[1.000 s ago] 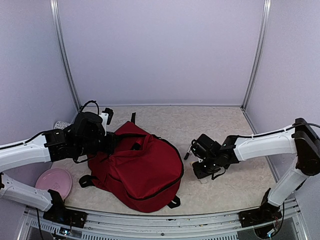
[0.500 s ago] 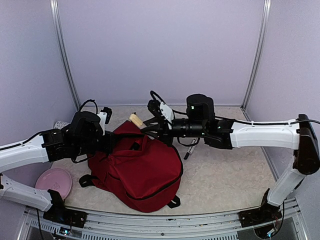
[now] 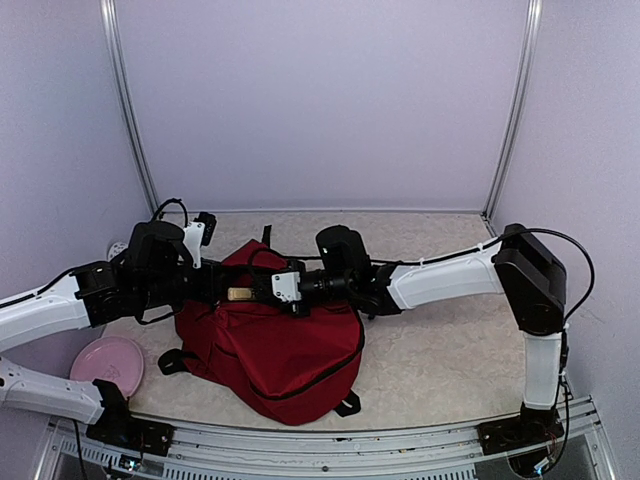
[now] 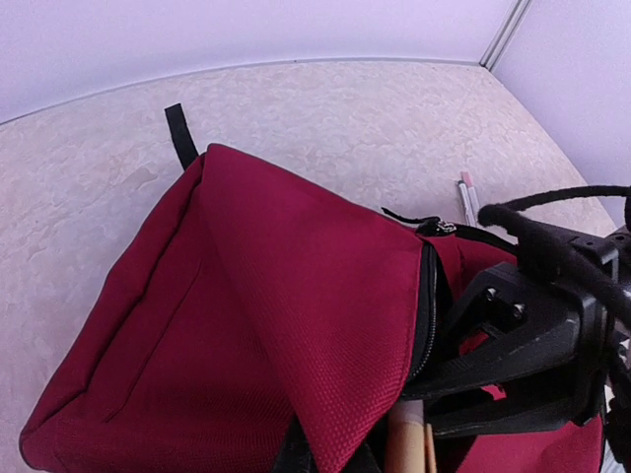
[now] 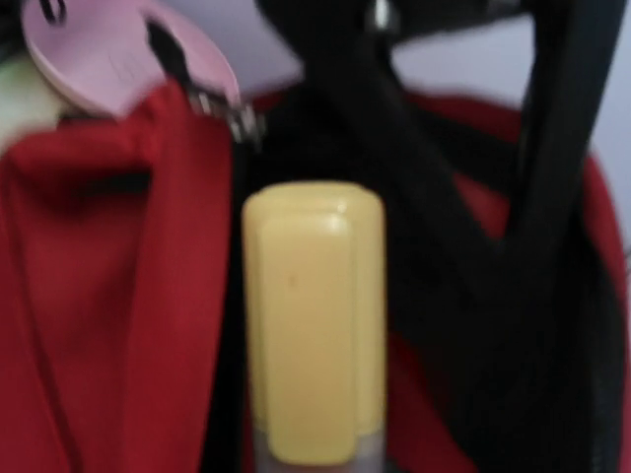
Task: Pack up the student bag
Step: Place the pen in the lower front pocket of the bag.
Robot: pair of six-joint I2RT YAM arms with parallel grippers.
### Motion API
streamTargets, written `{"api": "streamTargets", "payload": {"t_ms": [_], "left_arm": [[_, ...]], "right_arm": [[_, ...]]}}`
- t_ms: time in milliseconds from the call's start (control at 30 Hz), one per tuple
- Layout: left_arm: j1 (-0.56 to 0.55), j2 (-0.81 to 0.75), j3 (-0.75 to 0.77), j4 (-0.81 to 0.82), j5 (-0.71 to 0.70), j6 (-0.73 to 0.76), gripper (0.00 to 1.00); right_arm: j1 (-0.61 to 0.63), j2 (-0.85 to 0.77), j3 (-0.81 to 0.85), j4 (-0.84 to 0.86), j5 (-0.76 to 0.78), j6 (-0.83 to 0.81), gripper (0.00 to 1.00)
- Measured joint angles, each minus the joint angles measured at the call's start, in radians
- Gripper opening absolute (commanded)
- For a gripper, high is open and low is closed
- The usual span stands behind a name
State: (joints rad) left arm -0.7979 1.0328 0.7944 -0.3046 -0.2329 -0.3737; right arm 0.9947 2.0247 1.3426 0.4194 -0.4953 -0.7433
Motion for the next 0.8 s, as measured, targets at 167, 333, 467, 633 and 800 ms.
{"api": "streamTargets", "payload": {"t_ms": [167,333,467,633,800], "left_arm": [[0.001,0.0,-0.001,0.008,0.018,0.015,0.0],[0.007,-0.001,-0.001,0.029,0.011,0.019,0.0],[0.003,-0.001,-0.001,0.027,0.016,0.019,0.0],[0.003,0.002,-0.001,0.026,0.015,0.019,0.0],[0.003,0.022,-0.001,0.026,0.014,0.018,0.0]], "right_arm": [[-0.003,0.048,0.077,-0.042,0.104,-0.027,0.12],[0.0,0.106,0.213,-0.133,0.235,-0.008,0.5],[0.0,0.094,0.234,-0.194,0.3,0.053,0.65],[0.01,-0.038,0.133,-0.283,0.294,0.144,0.73],[0.01,-0.281,0.063,-0.375,0.23,0.296,0.75]]}}
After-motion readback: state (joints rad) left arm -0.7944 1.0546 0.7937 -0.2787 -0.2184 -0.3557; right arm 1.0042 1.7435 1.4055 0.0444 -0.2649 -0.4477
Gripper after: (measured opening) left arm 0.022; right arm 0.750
